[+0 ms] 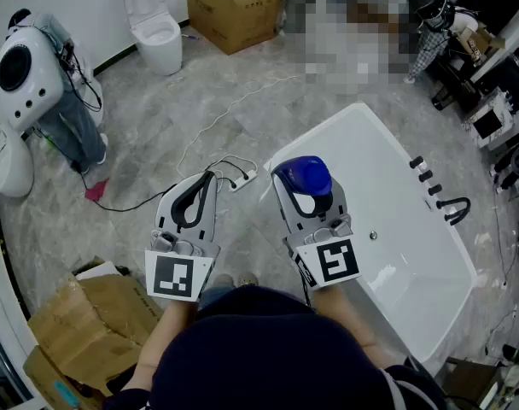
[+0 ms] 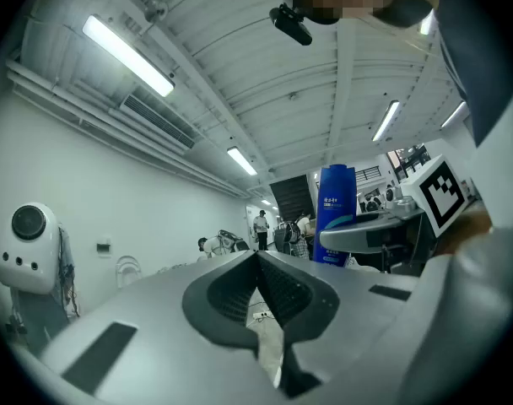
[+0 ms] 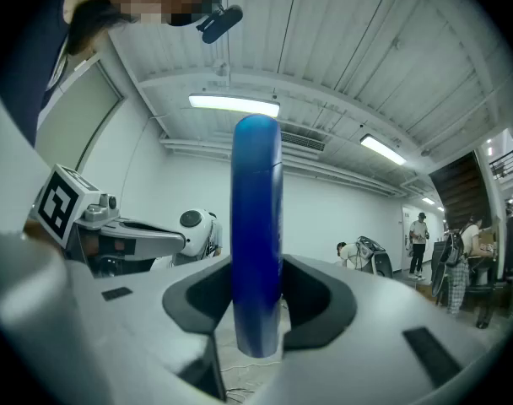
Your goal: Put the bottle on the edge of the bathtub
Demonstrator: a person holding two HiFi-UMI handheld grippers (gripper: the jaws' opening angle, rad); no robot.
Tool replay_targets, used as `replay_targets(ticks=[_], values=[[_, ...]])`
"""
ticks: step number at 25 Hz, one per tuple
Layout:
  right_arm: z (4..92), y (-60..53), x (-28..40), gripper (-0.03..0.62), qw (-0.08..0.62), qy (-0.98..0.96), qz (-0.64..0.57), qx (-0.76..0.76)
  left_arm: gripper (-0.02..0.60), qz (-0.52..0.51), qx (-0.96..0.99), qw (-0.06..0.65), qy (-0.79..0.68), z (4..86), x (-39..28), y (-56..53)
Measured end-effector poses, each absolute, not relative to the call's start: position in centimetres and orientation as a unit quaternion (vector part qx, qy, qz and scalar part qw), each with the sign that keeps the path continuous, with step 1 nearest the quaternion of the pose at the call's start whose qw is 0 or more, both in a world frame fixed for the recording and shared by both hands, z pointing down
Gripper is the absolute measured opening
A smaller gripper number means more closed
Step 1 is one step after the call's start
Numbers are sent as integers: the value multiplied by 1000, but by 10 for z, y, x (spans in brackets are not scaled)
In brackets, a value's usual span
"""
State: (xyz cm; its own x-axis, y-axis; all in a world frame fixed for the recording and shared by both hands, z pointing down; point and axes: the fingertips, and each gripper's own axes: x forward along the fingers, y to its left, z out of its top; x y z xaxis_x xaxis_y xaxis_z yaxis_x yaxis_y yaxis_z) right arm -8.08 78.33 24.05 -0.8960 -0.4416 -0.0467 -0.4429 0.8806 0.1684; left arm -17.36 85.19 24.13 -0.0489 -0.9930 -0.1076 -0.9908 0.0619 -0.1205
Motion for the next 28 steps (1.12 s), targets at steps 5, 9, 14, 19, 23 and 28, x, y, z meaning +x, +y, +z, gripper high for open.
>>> replay_targets(ticks=[5,9,14,19,23,28], values=[[239,771,-70,176,7,972,76,-223,25,-4,-682,81,727,239,-165,841],[247,756,-75,176,2,972,77,-221,25,-5,-681,73,729,249,-172,829],[257,724,-103,176,2,971,71,-226,25,2,-679,72,731,259,-204,800],[269,667,-154,176,-6,968,70,-240,25,6,-687,67,723,270,-259,743],[271,608,-203,176,-1,964,69,-258,25,10,-707,80,703,266,-306,679],[264,527,-258,176,-3,951,66,-301,25,-2,-744,83,663,259,-365,592]])
